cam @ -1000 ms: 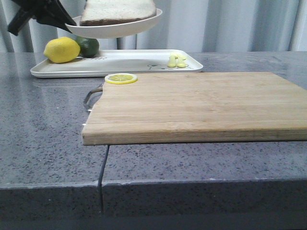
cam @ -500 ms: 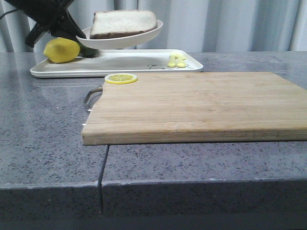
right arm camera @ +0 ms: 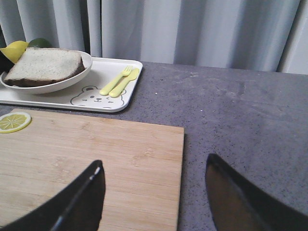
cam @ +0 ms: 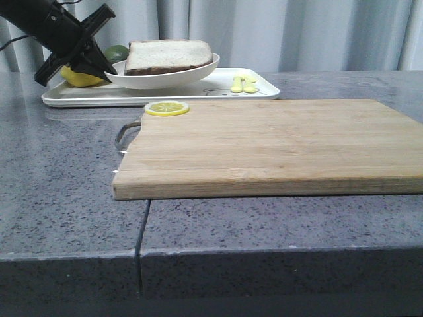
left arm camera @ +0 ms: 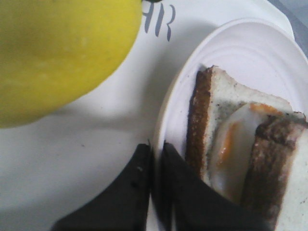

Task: Place bread and move sandwich to tray
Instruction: 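Lower the plate onto the tray and open the left gripper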

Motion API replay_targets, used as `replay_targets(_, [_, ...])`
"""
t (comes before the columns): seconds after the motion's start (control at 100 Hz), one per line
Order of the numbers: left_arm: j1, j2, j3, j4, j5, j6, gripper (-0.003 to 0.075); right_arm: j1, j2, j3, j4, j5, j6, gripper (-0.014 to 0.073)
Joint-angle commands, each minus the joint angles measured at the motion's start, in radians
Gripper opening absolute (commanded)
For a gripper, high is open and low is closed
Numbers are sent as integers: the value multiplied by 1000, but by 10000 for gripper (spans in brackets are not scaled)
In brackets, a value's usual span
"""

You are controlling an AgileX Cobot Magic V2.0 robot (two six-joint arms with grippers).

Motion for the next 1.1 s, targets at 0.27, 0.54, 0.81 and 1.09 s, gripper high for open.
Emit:
replay_targets(0.27, [-5,-67,-40,-2,-53,-67,-19,-7,5,-27,-13,-72,0,461])
replay_targets(0.54, [-15,-67,-40,27,-69,-74,-20,-7,5,-27,-13,-72,0,461])
replay_targets(0.81, [-25,-67,-40,30,-77,-74,-19,-7,5,-27,-13,-72,0,461])
replay_targets(1.09, [-25,-67,-40,30,-75,-74,-18,-7,5,-27,-13,-72,0,461])
